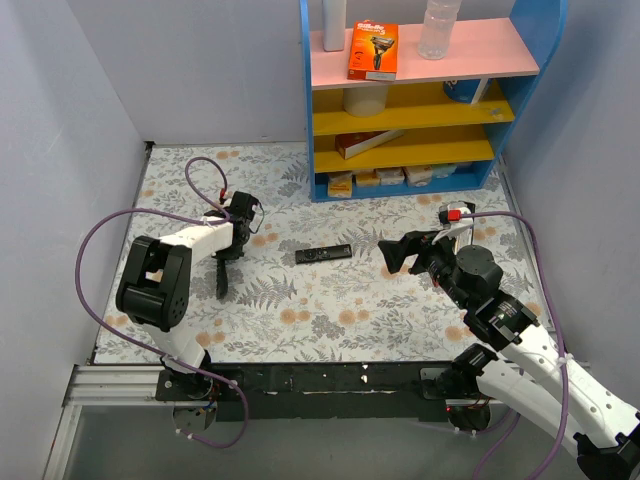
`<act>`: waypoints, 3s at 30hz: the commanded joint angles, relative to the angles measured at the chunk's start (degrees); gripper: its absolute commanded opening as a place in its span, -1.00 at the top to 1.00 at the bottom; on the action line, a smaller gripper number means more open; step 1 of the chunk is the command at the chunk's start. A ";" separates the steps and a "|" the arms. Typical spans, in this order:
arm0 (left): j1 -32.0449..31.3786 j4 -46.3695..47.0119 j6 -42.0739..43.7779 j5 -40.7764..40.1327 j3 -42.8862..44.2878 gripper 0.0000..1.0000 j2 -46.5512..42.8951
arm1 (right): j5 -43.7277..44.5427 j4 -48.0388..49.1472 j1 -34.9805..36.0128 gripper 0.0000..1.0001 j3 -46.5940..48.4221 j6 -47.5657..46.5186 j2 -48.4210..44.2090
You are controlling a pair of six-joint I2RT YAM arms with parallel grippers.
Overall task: Load the batteries into the remote control
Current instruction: Place the remote control at the center of the board, then reset both arms
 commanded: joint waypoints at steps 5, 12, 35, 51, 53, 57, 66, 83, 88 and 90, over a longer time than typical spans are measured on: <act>0.95 1.96 4.11 -4.42 4.40 1.00 8.82 | 1.13 1.33 -0.26 -0.96 -2.85 -0.26 -3.49; 0.95 1.18 2.62 0.76 5.90 0.64 12.35 | 1.58 1.33 -0.26 -0.96 -3.39 -0.61 -4.55; 0.86 0.65 -4.76 22.56 5.81 -0.74 -1.62 | 1.92 2.48 -0.26 -0.96 -1.72 0.70 0.55; 0.95 9.61 -11.00 37.94 -2.97 -0.97 -21.83 | 6.06 -5.95 -0.35 -0.96 1.10 9.49 1.25; 0.95 11.28 -11.27 39.09 -5.16 -0.96 -26.22 | 4.40 -7.79 -0.26 -0.96 2.14 11.33 1.69; 0.86 12.69 -12.06 39.53 -7.98 -0.96 -32.99 | 0.97 -12.02 -0.26 -0.96 5.39 12.48 5.46; 0.86 11.99 -15.84 40.59 -12.47 -0.96 -45.03 | -5.45 -19.31 -0.26 -0.96 13.04 10.38 13.38; 0.77 11.46 -22.43 27.60 -18.36 -0.96 -61.82 | -5.11 -27.16 -0.26 -0.96 18.51 -0.95 21.22; 0.77 6.90 -24.28 21.87 -16.60 -0.96 -64.47 | -1.86 -24.33 -0.26 -0.96 14.55 -4.74 13.66; 0.77 5.75 -23.58 19.33 -15.73 -0.97 -64.99 | 0.51 -24.42 -0.26 -0.96 13.93 -4.92 9.97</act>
